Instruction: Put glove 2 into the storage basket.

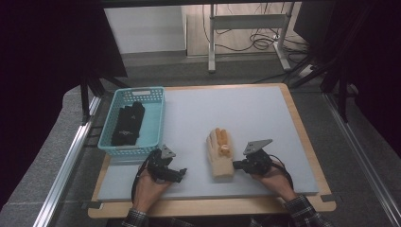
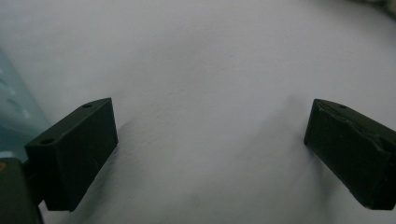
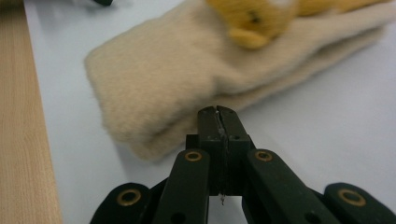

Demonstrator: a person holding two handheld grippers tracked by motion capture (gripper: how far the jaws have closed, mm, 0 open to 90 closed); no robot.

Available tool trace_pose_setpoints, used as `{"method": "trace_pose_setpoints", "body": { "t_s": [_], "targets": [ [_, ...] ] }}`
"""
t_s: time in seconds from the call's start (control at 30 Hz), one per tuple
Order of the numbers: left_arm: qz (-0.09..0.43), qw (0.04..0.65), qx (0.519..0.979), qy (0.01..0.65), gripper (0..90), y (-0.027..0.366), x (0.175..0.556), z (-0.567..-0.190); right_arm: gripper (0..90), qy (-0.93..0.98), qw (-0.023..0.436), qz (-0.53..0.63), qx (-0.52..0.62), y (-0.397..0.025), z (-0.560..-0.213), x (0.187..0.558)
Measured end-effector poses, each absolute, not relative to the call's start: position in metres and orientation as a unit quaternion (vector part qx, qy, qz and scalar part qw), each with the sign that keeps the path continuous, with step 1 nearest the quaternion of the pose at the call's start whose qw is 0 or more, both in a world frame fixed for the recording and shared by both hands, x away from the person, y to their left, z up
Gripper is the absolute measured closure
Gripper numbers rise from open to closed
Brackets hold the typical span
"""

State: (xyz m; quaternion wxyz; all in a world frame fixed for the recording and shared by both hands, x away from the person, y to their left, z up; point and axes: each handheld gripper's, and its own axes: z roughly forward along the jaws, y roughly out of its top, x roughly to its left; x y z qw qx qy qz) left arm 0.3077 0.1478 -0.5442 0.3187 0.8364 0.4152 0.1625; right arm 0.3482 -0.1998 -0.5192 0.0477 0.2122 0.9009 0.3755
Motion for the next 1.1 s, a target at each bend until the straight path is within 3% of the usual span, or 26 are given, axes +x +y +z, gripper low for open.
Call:
{"method": "trace_pose_setpoints", "body": {
  "t_s": [0.83, 1.0, 1.1],
  "targets": [
    [0.149, 0.335, 0.827, 0.426, 0.0, 0.164, 0.312, -0.55, 86.4, 0.906, 0.052, 0.375, 0.191, -0.124, -0.53, 0.341],
    [0.147, 0.34, 0.824, 0.43, 0.0, 0.165, 0.312, -0.551, 80.9, 0.904, 0.048, 0.379, 0.191, -0.132, -0.526, 0.34],
    [0.146, 0.34, 0.824, 0.43, 0.0, 0.165, 0.312, -0.551, 76.8, 0.9, 0.069, 0.382, 0.2, -0.148, -0.52, 0.34]
  ]
}}
